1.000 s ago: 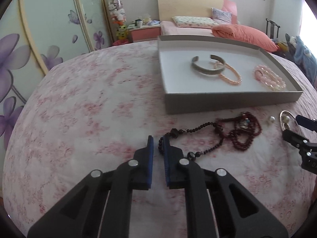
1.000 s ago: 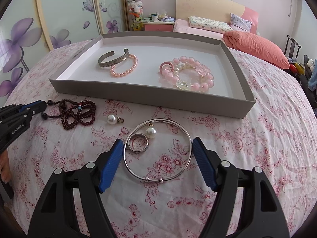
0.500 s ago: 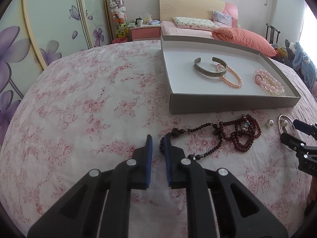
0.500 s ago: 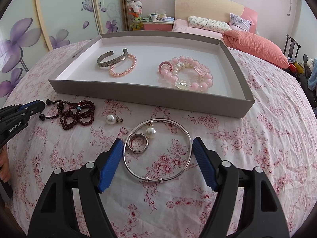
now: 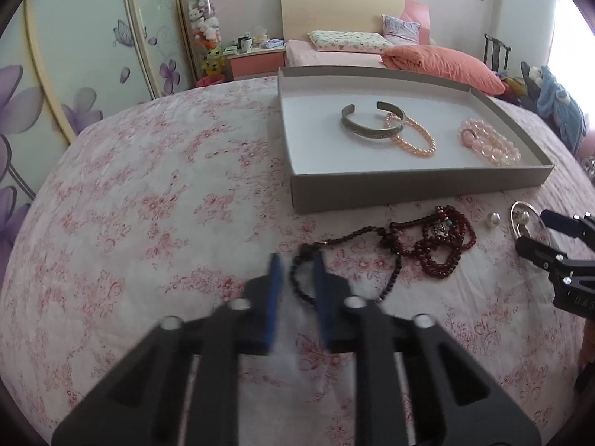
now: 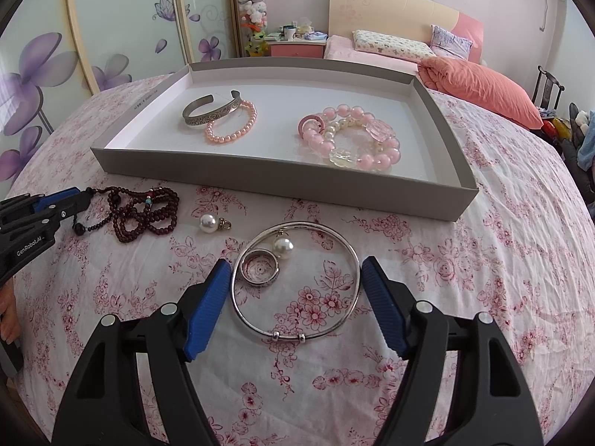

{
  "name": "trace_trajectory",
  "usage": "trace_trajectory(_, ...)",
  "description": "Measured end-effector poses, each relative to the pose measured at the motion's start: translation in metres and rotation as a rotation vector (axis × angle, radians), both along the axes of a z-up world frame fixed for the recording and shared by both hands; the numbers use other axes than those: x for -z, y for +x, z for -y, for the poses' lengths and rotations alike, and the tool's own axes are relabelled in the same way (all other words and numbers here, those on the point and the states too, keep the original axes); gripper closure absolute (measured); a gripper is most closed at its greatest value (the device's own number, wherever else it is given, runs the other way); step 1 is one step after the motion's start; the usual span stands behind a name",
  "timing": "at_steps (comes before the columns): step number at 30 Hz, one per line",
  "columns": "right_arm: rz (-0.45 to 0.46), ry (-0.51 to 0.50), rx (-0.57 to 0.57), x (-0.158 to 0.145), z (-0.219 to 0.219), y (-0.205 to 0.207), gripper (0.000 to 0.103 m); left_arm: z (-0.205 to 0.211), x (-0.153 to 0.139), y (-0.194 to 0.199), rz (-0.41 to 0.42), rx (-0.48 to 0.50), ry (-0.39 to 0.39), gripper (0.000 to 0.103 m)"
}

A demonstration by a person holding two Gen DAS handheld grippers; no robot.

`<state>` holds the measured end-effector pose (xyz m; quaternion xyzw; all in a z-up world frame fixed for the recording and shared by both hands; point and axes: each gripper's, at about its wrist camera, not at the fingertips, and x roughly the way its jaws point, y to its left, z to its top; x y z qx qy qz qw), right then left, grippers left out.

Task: Organize jewelry
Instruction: 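Grasp the black bead necklace with the left gripper while the right grasps the silver bangle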

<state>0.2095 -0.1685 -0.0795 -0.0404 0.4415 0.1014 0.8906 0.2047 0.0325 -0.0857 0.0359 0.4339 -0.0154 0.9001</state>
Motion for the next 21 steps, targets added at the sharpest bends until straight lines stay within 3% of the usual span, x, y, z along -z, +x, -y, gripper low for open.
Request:
trace_trajectory(5, 0.0, 0.001, 0.001, 0.0, 0.0, 0.0, 0.032, 0.004, 0.0, 0.0, 0.003, 0.003, 0.034, 0.098)
trace_trajectory(11, 0.024, 0.039, 0.006, -0.004, 0.002, -0.001, 0.032, -0.009, -0.003, 0.003, -0.001, -0.006, -0.098, 0.099)
trace_trajectory(21, 0.191, 0.122, 0.021, -0.031, 0.01, -0.017, 0.032, -0.006, -0.032, -0.013, 0.129, 0.012, -0.205, 0.099)
